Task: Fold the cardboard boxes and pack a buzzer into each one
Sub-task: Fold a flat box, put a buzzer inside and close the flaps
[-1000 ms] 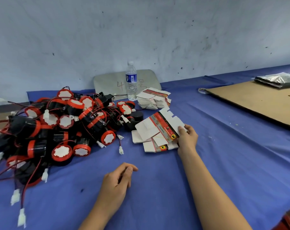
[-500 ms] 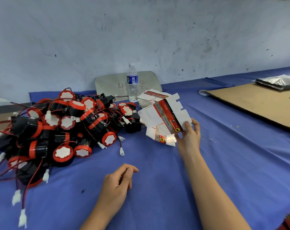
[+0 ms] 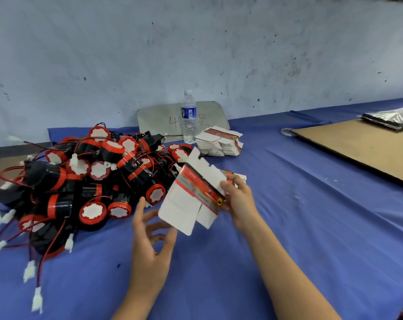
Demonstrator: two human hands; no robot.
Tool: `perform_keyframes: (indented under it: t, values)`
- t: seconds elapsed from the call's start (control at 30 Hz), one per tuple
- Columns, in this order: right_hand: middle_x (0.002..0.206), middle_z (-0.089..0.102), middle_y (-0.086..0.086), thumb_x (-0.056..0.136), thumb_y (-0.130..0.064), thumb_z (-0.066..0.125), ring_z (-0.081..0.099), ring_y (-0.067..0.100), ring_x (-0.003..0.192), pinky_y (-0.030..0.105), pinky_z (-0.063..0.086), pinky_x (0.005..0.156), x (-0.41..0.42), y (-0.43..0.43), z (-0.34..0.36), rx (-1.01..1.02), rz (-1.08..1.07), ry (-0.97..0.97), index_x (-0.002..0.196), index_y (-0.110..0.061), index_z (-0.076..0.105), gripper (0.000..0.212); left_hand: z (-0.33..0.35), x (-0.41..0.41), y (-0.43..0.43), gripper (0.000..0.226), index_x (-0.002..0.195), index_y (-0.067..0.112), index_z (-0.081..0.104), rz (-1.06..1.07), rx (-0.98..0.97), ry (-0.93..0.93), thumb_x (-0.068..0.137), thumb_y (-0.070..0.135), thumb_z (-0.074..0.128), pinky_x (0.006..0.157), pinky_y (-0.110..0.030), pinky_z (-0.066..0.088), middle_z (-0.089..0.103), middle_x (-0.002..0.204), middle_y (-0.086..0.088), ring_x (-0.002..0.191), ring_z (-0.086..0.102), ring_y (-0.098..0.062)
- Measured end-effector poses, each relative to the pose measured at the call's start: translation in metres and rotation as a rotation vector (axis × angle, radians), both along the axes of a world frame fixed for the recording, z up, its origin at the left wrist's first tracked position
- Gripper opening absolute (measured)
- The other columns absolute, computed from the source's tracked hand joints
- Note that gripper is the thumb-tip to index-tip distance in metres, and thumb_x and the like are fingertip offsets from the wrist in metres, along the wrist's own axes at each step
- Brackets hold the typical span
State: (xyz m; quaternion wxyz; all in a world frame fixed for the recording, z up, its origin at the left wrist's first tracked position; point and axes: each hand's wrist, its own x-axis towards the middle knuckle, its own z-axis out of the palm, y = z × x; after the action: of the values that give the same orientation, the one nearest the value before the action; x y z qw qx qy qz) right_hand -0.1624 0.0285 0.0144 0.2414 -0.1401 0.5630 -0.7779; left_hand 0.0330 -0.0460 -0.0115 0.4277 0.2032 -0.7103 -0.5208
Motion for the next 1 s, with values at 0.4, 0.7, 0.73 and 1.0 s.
perform_keyframes:
  t: [0.4, 0.7, 0.73, 1.0]
  values:
    - [0.083, 0.059, -0.005, 0.099, -0.010, 0.045, 0.058, 0.010, 0.067, 0.021, 0.049, 0.050, 0.023, -0.007, 0.001, 0.163, 0.100, 0.059, 0.087, -0.027, 0.058, 0.025, -0.009, 0.000, -0.007, 0.073, 0.117, 0.070, 0.034, 0.135, 0.027, -0.110, 0.092, 0.007, 0.061, 0.064, -0.013, 0.050, 0.061, 0.109, 0.026, 0.094, 0.062, 0.006]
    - [0.098, 0.062, -0.004, 0.100, -0.017, 0.047, 0.060, 0.011, 0.082, 0.024, 0.051, 0.063, 0.031, -0.011, 0.007, 0.153, 0.136, 0.225, 0.090, -0.034, 0.058, 0.023, -0.014, 0.003, -0.016, 0.054, 0.129, 0.046, 0.049, 0.283, -0.151, -0.220, 0.084, 0.027, 0.073, 0.077, -0.032, 0.049, 0.065, 0.117, 0.015, 0.107, 0.059, -0.013]
    - [0.104, 0.061, -0.002, 0.099, -0.020, 0.050, 0.060, 0.011, 0.086, 0.021, 0.050, 0.063, 0.034, -0.012, 0.007, 0.162, 0.150, 0.246, 0.093, -0.036, 0.057, 0.018, -0.013, 0.003, -0.015, 0.059, 0.135, 0.046, 0.045, 0.284, -0.185, -0.225, 0.085, 0.031, 0.072, 0.077, -0.029, 0.048, 0.062, 0.122, 0.016, 0.110, 0.058, -0.010]
    - [0.142, 0.045, -0.007, 0.072, -0.048, 0.065, 0.055, 0.017, 0.122, 0.036, 0.051, 0.095, 0.052, -0.018, 0.001, 0.005, 0.288, 0.214, 0.145, -0.053, 0.010, 0.091, -0.003, 0.007, -0.005, 0.078, 0.132, 0.076, 0.005, 0.300, -0.379, -0.261, 0.088, 0.041, 0.058, 0.057, -0.012, 0.036, 0.049, 0.116, 0.031, 0.087, 0.049, 0.009]
